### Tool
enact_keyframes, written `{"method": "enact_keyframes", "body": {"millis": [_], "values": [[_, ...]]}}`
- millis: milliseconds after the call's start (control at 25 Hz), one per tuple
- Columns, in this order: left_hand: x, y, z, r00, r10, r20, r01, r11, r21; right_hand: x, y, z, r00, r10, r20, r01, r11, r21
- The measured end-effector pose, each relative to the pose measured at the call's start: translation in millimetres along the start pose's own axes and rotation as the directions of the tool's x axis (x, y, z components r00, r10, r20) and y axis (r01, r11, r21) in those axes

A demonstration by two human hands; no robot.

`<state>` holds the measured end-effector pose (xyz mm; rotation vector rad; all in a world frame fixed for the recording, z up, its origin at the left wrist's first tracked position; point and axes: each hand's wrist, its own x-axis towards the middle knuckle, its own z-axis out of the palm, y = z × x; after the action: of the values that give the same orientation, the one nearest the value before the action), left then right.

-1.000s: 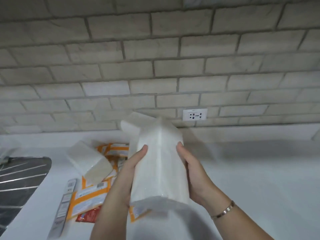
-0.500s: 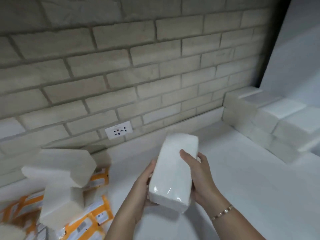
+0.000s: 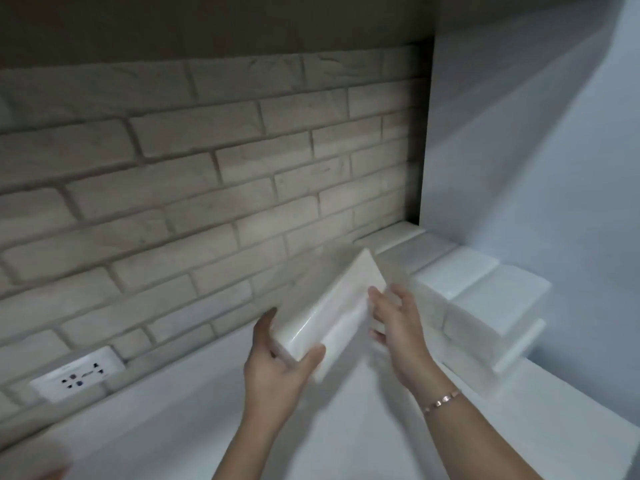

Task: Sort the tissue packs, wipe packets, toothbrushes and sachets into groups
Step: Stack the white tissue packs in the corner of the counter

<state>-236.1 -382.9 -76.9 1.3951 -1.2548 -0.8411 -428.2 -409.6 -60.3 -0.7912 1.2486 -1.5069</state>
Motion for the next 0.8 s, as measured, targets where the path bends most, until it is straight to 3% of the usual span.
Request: {"method": "enact_keyframes", "body": {"millis": [80, 160, 280, 400, 520, 640, 800], "values": [[37.8, 13.8, 32.8, 0.978, 0.200, -0.057, -0.187, 0.967, 0.174, 51.1, -29.1, -29.0, 0.994, -0.108, -0.037, 0.102, 0.987, -0.124], [79.0, 23.6, 63.0, 0.949, 0.314, -0.006, -0.301, 0.914, 0.271, 94.2, -53.6, -47.3, 0.976, -0.220, -0.007, 0.208, 0.935, -0.287], [135.4, 22.1, 100.7, 0.817, 0.571, 0.076, -0.545, 0.723, 0.426, 142.2, -75.7, -60.2, 0.942, -0.317, 0.108, 0.332, 0.849, -0.411], [178.1, 21.4, 139.8, 0.669, 0.724, 0.169, -0.682, 0.506, 0.528, 195.1, -87.0, -78.2, 0.945, -0.284, 0.163, 0.327, 0.808, -0.490], [201.8, 23.0, 170.4, 0.572, 0.790, 0.221, -0.703, 0.333, 0.628, 244.3, -93.5, -90.9, 0.958, -0.195, 0.210, 0.285, 0.731, -0.620], [219.3, 19.9, 192.8, 0.569, 0.789, 0.232, -0.679, 0.291, 0.674, 279.3, -95.3, -95.8, 0.956, -0.154, 0.251, 0.279, 0.742, -0.609], [249.7, 28.1, 219.6, 0.632, 0.735, 0.247, -0.677, 0.368, 0.637, 320.4, -100.0, -101.0, 0.954, -0.189, 0.233, 0.288, 0.799, -0.528]]}}
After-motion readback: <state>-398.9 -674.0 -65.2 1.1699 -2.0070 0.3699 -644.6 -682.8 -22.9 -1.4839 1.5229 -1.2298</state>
